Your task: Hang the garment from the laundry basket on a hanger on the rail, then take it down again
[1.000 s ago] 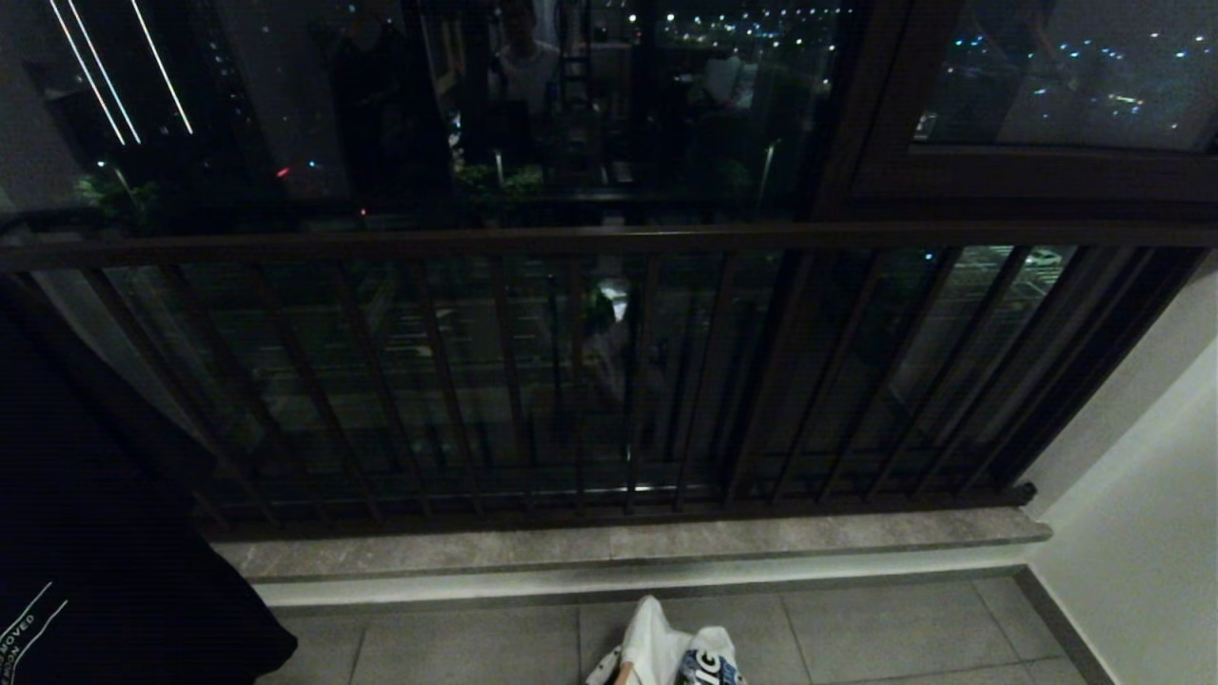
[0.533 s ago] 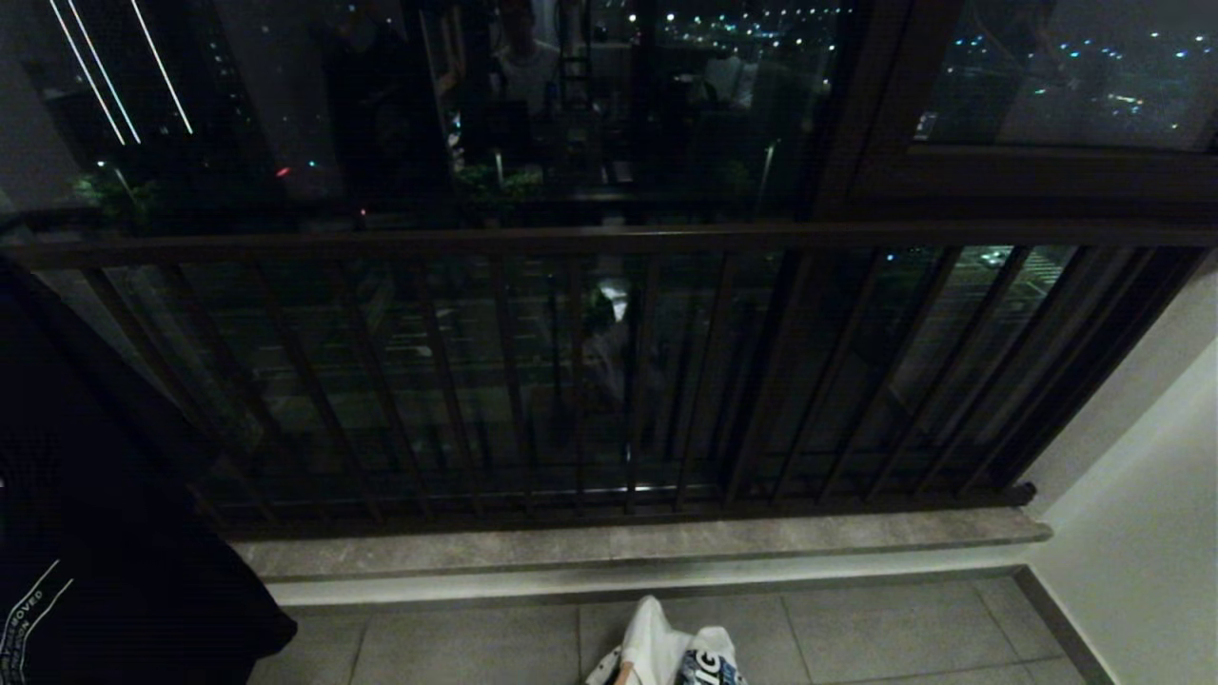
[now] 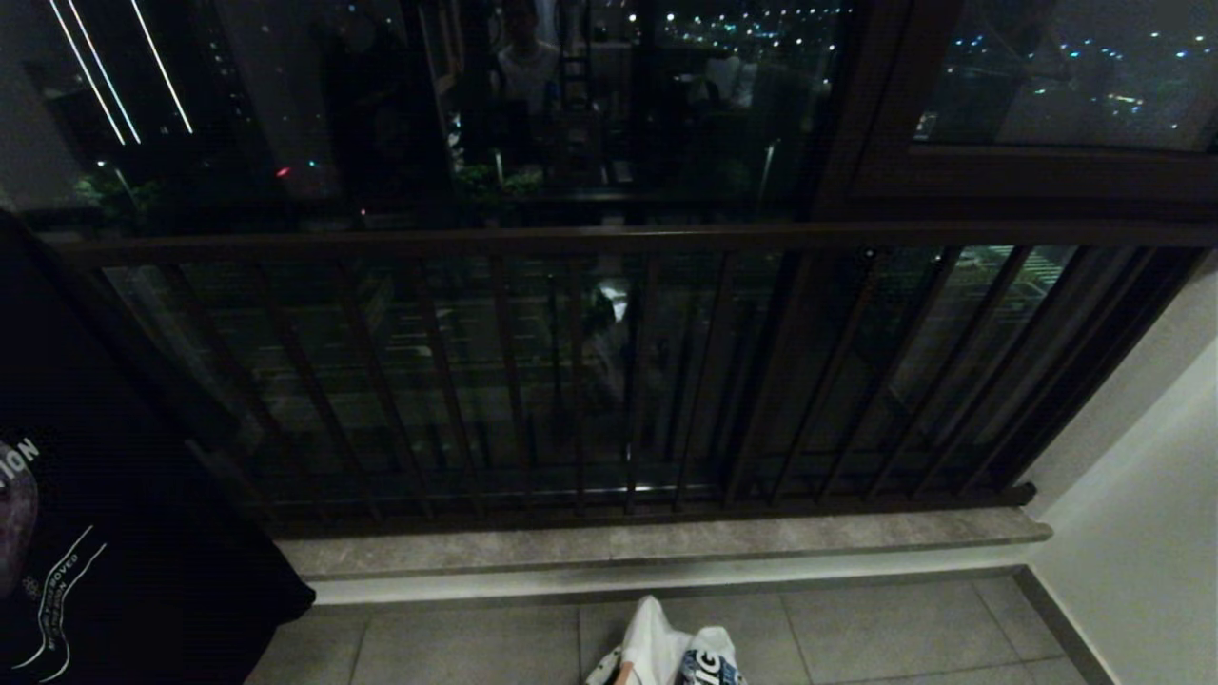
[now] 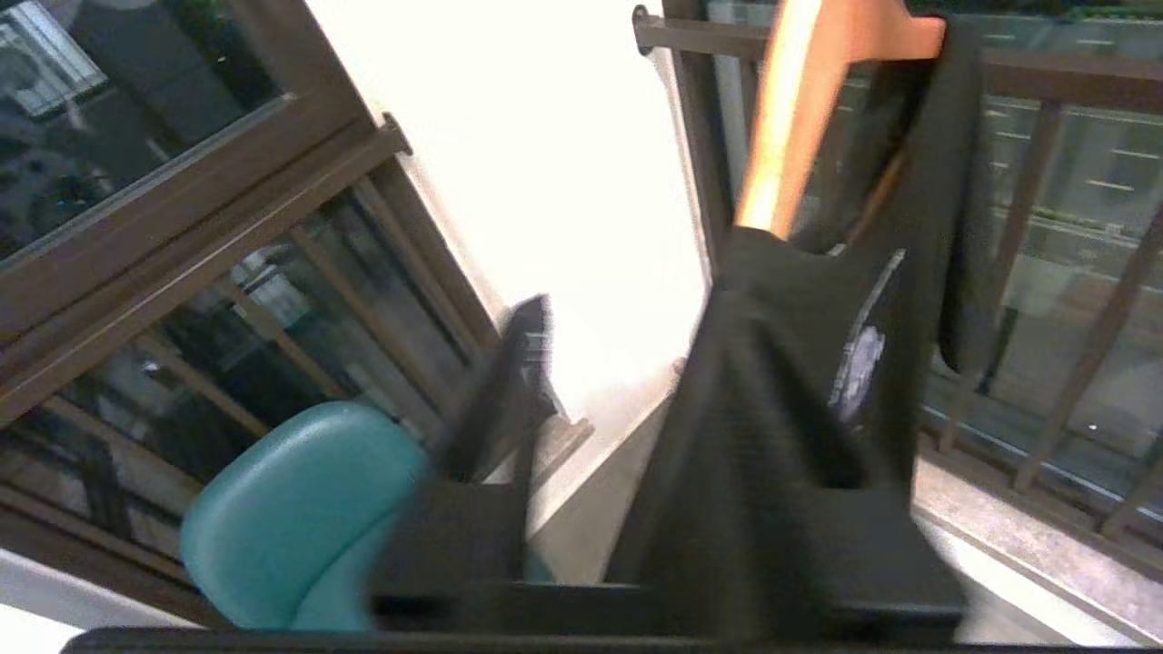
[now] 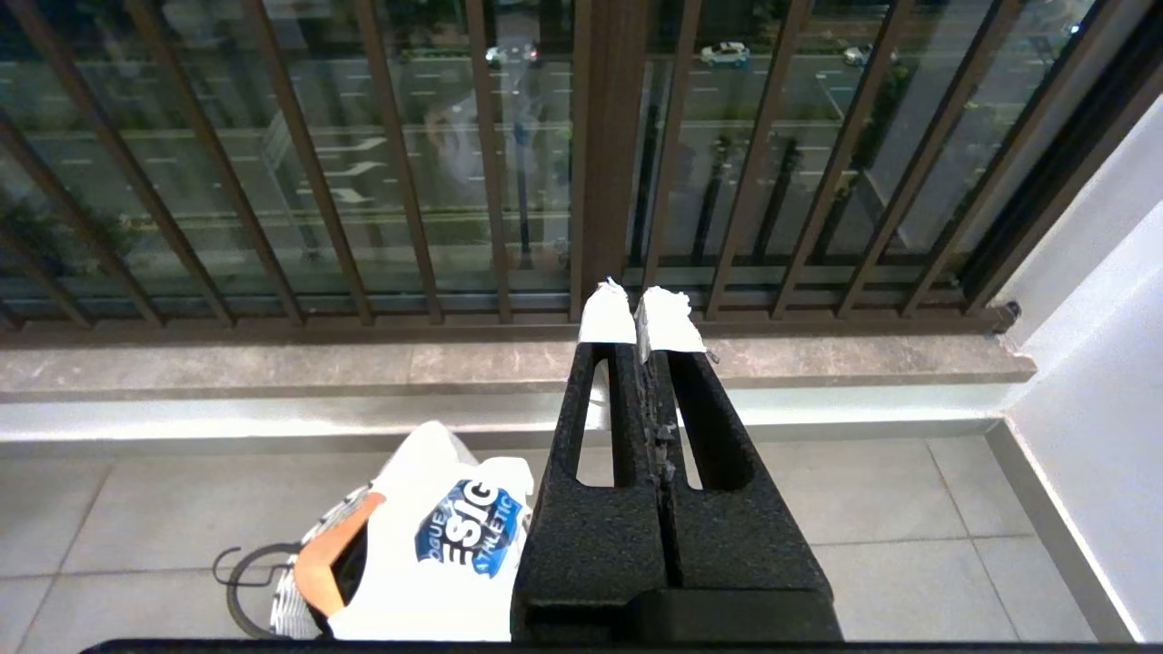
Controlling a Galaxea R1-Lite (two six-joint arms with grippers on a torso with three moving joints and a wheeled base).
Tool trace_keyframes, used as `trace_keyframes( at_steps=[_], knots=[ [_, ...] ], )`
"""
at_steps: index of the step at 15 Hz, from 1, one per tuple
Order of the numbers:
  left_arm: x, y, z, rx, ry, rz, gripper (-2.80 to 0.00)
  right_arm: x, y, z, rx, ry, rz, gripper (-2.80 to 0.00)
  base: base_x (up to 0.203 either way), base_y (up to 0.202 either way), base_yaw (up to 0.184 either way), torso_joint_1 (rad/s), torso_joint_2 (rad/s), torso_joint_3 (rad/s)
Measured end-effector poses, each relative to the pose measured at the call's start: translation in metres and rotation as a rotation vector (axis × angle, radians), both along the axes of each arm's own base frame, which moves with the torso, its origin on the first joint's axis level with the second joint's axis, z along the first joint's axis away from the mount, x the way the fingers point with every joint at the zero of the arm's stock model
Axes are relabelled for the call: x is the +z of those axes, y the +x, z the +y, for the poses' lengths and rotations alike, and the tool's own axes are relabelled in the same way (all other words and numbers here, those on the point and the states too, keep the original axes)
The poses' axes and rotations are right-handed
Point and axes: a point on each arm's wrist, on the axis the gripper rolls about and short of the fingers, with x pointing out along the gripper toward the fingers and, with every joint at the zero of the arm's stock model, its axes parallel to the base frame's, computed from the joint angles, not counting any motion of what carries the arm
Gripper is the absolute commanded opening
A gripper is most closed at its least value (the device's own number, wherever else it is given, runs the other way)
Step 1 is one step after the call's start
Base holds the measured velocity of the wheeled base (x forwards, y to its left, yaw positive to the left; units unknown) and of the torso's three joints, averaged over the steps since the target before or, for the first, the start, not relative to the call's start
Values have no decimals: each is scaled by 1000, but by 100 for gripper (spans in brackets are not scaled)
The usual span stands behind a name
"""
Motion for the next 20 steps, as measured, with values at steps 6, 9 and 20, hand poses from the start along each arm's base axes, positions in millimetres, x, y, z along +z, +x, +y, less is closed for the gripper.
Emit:
trace_keyframes(
  at_steps=[6,9,20],
  knots=[
    [3,5,4,-101,-12,-8,0,0,0,0,0,0,0,-280,0,0,0,0,0,0],
    [5,7,9,-224,-38,-36,0,0,0,0,0,0,0,-280,0,0,0,0,0,0],
    [14,39,8,-101,-69,-13,0,0,0,0,0,0,0,-280,0,0,0,0,0,0]
  ],
)
